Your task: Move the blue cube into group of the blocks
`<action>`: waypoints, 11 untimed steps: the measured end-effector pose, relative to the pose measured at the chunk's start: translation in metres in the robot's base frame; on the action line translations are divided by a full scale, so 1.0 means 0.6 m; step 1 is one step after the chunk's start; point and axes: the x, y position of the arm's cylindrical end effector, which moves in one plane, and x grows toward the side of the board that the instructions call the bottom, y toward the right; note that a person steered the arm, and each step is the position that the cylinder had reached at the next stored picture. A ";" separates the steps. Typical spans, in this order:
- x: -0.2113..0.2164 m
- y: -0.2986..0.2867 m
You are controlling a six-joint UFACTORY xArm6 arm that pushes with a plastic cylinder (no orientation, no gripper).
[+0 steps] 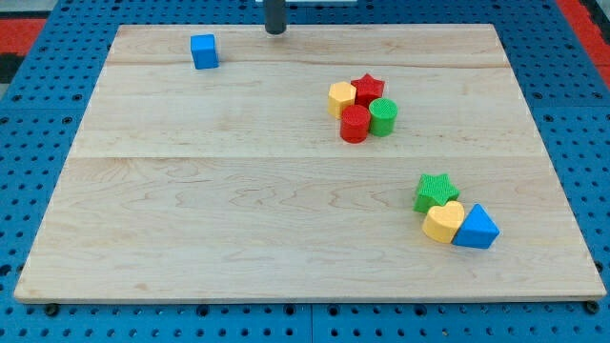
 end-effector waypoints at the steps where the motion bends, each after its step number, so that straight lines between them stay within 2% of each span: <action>1: 0.036 -0.114; 2: 0.087 -0.191; 4: 0.175 -0.240; 7: 0.288 -0.122; 8: 0.288 -0.097; 11: 0.256 -0.109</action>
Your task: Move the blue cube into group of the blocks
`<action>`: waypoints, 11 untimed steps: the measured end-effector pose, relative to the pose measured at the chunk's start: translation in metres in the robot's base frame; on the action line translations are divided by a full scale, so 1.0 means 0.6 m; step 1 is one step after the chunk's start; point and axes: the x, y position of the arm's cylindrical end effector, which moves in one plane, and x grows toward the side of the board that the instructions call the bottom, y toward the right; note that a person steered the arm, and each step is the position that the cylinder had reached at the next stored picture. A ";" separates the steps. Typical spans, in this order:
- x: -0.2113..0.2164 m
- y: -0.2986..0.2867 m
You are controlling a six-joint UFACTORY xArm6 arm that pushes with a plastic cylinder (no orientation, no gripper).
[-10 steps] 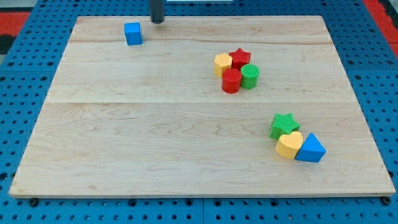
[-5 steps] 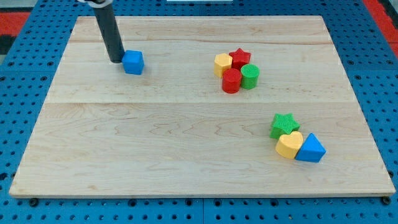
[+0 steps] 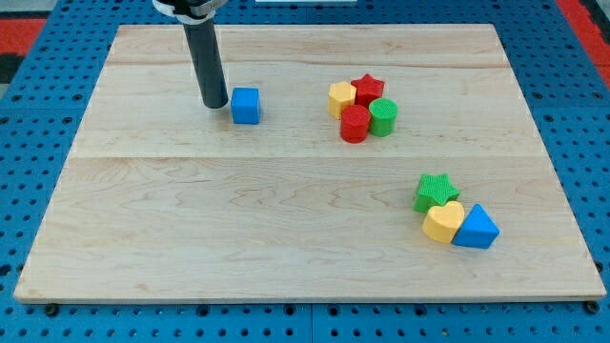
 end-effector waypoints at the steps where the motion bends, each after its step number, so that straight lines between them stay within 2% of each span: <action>1: -0.012 0.006; 2: -0.011 0.043; 3: 0.018 0.115; 4: 0.056 0.136; 8: 0.236 0.132; 9: 0.278 0.159; 11: 0.338 0.287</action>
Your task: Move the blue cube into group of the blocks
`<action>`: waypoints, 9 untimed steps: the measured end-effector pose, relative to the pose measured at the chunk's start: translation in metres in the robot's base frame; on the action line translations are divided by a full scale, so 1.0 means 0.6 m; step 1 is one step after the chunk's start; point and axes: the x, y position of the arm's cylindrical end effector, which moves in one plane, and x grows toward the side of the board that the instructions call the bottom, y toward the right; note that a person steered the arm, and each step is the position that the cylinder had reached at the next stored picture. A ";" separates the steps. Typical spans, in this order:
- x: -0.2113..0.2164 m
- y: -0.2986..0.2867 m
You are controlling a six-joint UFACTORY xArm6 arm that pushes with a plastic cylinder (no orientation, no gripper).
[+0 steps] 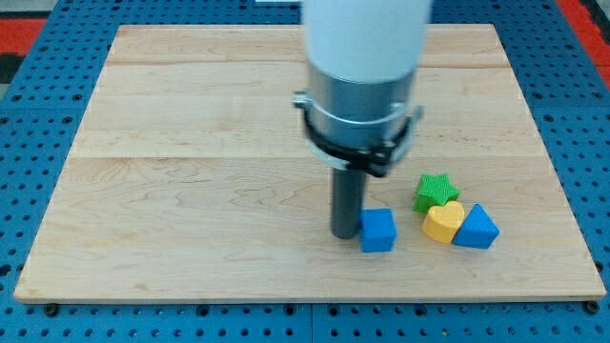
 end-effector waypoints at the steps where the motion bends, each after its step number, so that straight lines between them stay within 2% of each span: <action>1: 0.054 0.007; 2: 0.066 0.032; 3: 0.008 0.031; 4: -0.008 0.024; 5: -0.010 -0.083; 8: -0.058 0.076; 9: -0.100 0.068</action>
